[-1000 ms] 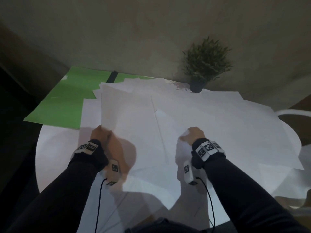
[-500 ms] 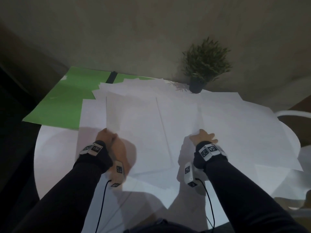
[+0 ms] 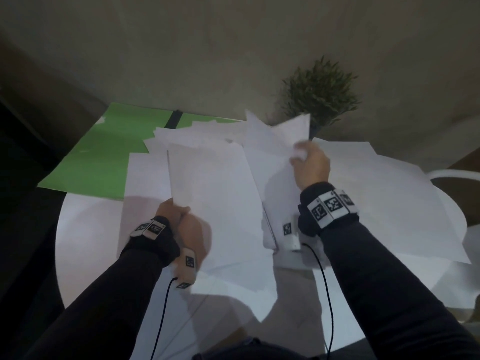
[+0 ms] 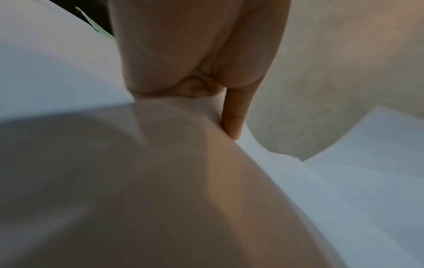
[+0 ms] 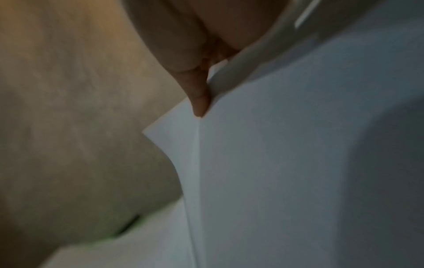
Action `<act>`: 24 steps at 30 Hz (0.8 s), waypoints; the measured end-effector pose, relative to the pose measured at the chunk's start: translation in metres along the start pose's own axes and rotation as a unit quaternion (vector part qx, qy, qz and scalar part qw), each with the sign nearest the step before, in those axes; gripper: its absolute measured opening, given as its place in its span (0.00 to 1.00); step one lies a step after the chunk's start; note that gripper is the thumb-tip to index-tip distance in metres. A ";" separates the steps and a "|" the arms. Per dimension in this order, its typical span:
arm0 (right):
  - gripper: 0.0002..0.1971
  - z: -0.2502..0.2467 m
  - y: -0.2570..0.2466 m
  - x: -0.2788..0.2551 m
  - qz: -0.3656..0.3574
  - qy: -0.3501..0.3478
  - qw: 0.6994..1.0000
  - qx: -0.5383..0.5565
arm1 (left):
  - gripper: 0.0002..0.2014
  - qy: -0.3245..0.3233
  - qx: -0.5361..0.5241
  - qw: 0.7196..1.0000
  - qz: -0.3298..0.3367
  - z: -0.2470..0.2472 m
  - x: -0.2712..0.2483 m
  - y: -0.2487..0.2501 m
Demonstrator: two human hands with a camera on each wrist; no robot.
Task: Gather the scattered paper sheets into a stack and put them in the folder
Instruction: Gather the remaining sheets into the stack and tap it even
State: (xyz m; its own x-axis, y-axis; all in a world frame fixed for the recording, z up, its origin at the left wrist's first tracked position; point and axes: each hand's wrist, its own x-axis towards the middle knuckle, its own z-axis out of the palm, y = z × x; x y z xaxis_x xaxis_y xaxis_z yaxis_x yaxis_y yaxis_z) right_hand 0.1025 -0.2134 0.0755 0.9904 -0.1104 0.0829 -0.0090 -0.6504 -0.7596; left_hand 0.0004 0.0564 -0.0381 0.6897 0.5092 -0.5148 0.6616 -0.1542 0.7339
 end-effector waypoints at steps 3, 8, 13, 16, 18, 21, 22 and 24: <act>0.30 -0.022 -0.047 0.003 -0.070 0.053 0.980 0.177 | 0.18 -0.004 -0.012 1.000 -0.001 0.000 -0.002 0.001; 0.40 -0.047 -0.085 0.013 -0.071 0.081 0.884 0.454 | 0.16 -0.024 -0.062 0.998 0.016 0.002 -0.006 0.004; 0.17 -0.020 -0.053 0.028 0.119 0.018 0.918 0.378 | 0.16 -0.103 -0.069 0.992 -0.037 0.009 0.001 -0.011; 0.18 0.010 -0.010 0.020 0.149 -0.077 0.961 0.218 | 0.19 -0.087 0.004 0.991 -0.101 0.008 -0.004 -0.021; 0.18 0.027 0.013 0.011 0.165 -0.104 0.971 0.136 | 0.16 -0.118 -0.122 0.980 -0.102 0.009 -0.013 -0.012; 0.26 0.048 0.041 -0.004 0.188 -0.168 0.968 0.005 | 0.30 -0.118 -0.276 0.946 -0.120 0.015 -0.015 0.001; 0.26 0.054 0.048 -0.010 0.193 -0.171 0.966 -0.017 | 0.31 -0.123 -0.295 0.939 -0.130 0.015 -0.016 0.003; 0.25 0.064 0.052 -0.023 0.179 -0.167 0.969 -0.040 | 0.29 -0.148 -0.271 0.944 -0.114 0.011 -0.017 0.004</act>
State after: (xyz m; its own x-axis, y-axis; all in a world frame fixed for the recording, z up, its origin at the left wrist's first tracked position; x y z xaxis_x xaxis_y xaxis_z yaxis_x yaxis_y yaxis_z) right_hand 0.0882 -0.1961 -0.0073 0.9113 -0.0996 -0.3994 -0.3574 -0.6728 -0.6478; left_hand -0.0058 0.0383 -0.0315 0.6522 0.2045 -0.7299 0.6114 0.4274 0.6660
